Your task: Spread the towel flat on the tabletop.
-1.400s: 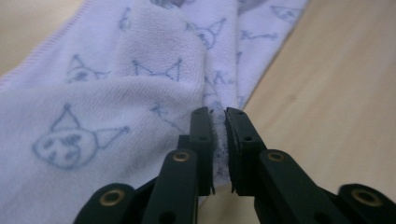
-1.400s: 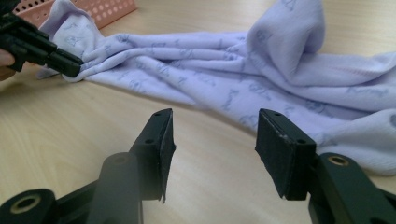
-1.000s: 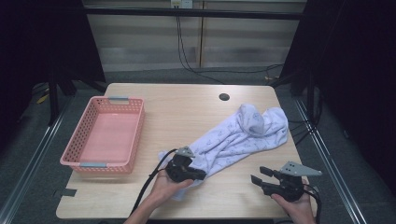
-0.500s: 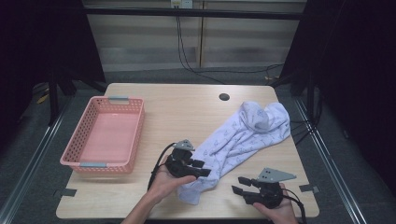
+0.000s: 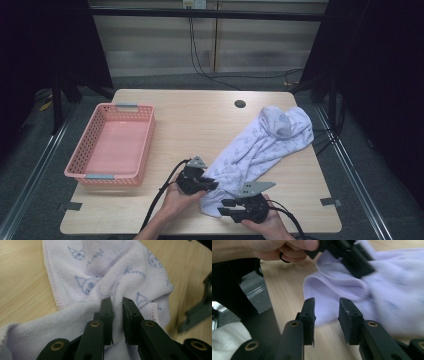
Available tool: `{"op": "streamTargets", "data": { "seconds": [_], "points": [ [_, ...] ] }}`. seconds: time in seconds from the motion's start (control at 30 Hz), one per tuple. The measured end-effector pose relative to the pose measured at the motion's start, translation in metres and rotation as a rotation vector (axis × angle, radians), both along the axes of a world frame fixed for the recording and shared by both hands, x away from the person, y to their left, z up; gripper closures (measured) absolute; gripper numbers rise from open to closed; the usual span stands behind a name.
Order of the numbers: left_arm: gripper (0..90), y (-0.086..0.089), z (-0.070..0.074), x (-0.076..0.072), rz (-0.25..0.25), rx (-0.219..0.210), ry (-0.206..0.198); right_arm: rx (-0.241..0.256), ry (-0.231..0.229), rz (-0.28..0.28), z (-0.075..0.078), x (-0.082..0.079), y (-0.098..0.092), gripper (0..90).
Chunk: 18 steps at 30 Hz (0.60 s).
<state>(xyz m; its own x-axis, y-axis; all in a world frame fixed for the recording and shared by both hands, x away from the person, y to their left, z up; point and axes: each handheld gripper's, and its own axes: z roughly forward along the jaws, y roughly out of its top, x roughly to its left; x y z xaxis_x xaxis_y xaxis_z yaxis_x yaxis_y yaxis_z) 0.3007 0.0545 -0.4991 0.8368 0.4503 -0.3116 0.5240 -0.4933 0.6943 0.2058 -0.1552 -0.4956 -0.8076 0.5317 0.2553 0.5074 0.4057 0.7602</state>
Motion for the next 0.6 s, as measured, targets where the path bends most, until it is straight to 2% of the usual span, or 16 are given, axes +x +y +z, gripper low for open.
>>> {"op": "streamTargets", "data": {
  "seconds": [0.1,0.17,0.2,0.23,0.27,0.4,0.43,0.47,0.5,0.6],
  "points": [
    [77.9,-0.009,-0.002,0.007,0.005,-0.026,0.031,-0.013,-0.004,0.005,-0.003,0.002,0.004,62.2],
    [73.8,-0.008,-0.001,0.008,0.005,-0.029,0.044,-0.052,-0.027,-0.014,-0.005,0.004,0.003,57.2],
    [69.5,-0.006,0.003,0.008,0.001,-0.038,0.036,-0.052,-0.026,-0.016,-0.006,0.005,0.002,57.0],
    [66.3,-0.002,0.008,0.007,0.003,-0.066,0.026,-0.071,-0.027,-0.013,-0.007,0.005,0.0,56.8],
    [64.6,0.002,0.012,0.007,-0.002,-0.072,0.02,-0.07,-0.032,-0.008,-0.01,0.006,-0.001,57.4],
    [61.5,0.027,0.026,0.009,0.014,-0.07,-0.015,-0.069,-0.065,0.018,-0.012,0.004,-0.003,56.6],
    [61.5,0.027,0.026,0.009,0.014,-0.07,-0.015,-0.069,-0.065,0.018,-0.012,0.004,-0.003,56.6],
    [61.6,0.034,0.027,0.009,0.016,-0.044,-0.034,-0.084,-0.085,0.041,-0.012,0.002,-0.003,57.3],
    [61.6,0.042,0.024,0.009,0.017,-0.031,-0.037,-0.089,-0.095,0.045,-0.012,0.0,-0.003,57.6],
    [59.5,0.049,0.014,0.006,0.035,0.022,-0.049,-0.116,-0.122,0.048,-0.011,-0.004,-0.002,60.7]
  ]
}}
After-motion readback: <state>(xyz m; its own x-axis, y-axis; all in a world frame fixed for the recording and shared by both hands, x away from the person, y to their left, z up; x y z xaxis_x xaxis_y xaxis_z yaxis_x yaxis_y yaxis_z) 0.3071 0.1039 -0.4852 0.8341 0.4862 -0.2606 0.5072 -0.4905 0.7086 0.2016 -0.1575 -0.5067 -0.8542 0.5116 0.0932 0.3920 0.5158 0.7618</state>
